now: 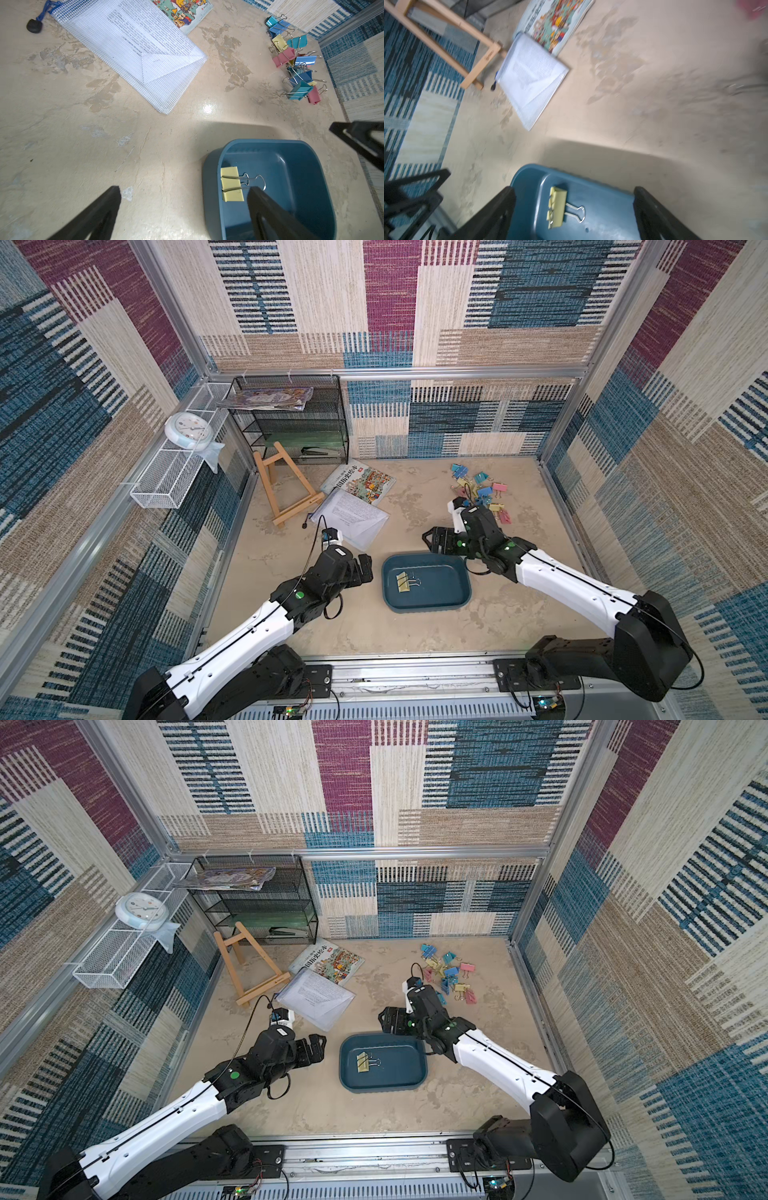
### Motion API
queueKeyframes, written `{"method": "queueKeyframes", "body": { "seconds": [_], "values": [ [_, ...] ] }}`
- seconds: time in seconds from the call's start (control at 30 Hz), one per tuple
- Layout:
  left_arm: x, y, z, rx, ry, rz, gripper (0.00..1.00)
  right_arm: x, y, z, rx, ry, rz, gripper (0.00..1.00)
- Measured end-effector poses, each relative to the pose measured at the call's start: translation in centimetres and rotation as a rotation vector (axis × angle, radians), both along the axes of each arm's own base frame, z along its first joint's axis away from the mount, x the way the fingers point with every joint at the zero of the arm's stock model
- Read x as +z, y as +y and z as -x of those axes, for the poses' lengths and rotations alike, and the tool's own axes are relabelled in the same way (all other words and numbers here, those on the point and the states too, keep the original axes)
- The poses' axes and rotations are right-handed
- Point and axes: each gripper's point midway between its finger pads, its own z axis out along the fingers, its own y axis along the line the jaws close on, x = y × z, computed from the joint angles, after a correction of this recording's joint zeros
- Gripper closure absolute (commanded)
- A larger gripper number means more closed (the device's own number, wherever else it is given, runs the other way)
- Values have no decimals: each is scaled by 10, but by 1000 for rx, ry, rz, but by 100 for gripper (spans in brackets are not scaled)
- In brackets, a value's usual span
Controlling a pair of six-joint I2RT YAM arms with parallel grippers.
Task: Put the binder clips in the storage box
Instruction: Pick up the binder clip at the center of the board.
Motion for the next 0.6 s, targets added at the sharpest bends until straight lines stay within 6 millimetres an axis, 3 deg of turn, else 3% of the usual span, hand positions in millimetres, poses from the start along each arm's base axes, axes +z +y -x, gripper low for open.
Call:
{"method": "queueKeyframes", "body": {
  "seconds": [0.13,0.2,0.3,0.4,0.6],
  "values": [
    [-1,-3,0,-14,2,4,1,2,-53,-51,-160,-2,20,9],
    [-3,-6,0,-27,12,5,1,-10,-78,-74,-233,31,40,9],
    [-4,-10,1,-45,23,9,1,-32,-99,-94,-290,99,51,10],
    [-5,-11,0,-48,26,11,1,-49,-114,-106,-325,140,53,10],
    [-7,-18,-1,-74,34,24,1,-87,-128,-104,-349,232,70,8]
  ]
}}
